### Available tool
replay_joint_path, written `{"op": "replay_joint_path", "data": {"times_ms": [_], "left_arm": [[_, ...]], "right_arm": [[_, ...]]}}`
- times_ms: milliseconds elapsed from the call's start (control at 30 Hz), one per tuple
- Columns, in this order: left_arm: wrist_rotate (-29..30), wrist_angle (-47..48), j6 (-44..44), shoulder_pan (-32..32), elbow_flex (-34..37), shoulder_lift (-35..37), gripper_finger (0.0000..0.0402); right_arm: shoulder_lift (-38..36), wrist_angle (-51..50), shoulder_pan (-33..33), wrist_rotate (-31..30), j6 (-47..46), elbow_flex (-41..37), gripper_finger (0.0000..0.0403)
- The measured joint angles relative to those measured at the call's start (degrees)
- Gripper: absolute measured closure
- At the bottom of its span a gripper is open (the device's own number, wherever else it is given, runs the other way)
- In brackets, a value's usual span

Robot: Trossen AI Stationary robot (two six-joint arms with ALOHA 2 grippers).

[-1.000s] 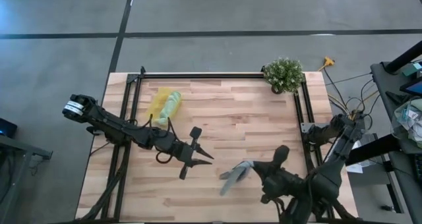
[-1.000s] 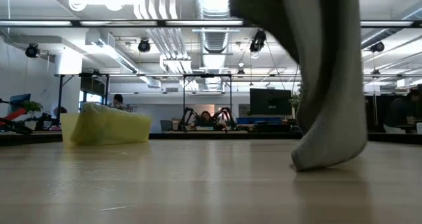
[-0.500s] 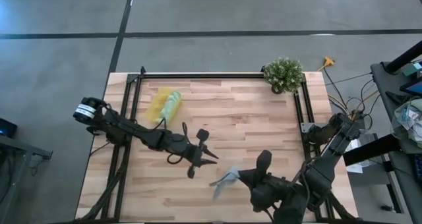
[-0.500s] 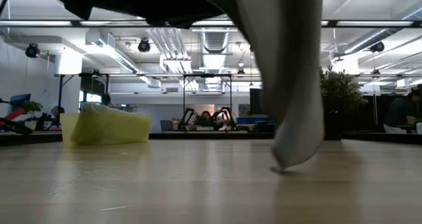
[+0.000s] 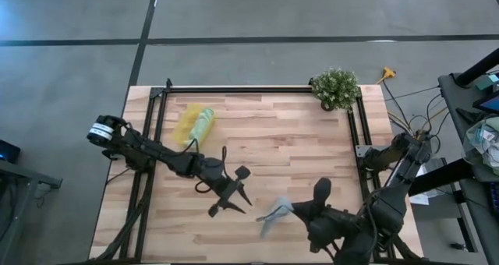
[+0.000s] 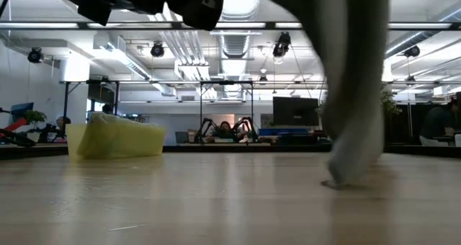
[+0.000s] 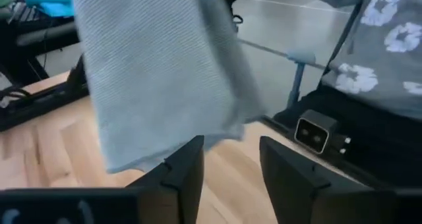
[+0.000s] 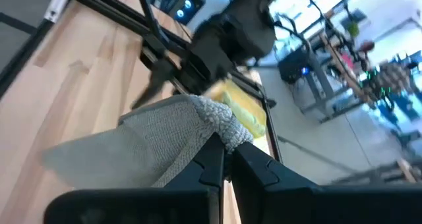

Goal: Roll microfiber towels into tight, uniform cylinder then place into a basket
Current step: Fold the gray towel

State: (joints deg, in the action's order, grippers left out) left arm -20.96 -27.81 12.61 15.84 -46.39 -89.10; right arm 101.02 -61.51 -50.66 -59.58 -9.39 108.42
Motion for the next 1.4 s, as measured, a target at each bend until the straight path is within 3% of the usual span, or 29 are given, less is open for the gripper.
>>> {"op": "replay_joint_path", "data": {"times_ms": [267, 533, 800, 1033, 1200, 1400], "left_arm": [[3.9, -1.6, -0.2, 0.2, -0.4, -0.1, 0.0259], [5.9, -3.6, -0.3, 1.1, -2.5, -4.5, 0.0259], [15.2, -1.7, -0.3, 0.5, -4.9, -5.2, 0.0259], [15.3, 1.1, -0.2, 0.3, -4.9, -5.2, 0.0262], [15.3, 3.0, 0.2, 0.2, -4.9, -4.7, 0.0291], [15.3, 3.4, 1.5, 0.2, -5.5, -4.2, 0.0367]], "right_arm": [[-0.1, -3.4, 0.9, -1.3, -3.9, 0.0, 0.039], [-0.3, -3.3, 2.6, -8.0, -4.3, 0.0, 0.039], [-0.4, -3.9, 3.1, -8.0, -6.0, 0.0, 0.039], [-0.4, -4.3, 2.9, -7.5, -7.1, 0.0, 0.039], [-0.4, -4.3, 2.9, -7.3, -7.1, 0.0, 0.039], [-0.4, -4.5, 2.8, -6.0, -8.2, 0.0, 0.039]]}}
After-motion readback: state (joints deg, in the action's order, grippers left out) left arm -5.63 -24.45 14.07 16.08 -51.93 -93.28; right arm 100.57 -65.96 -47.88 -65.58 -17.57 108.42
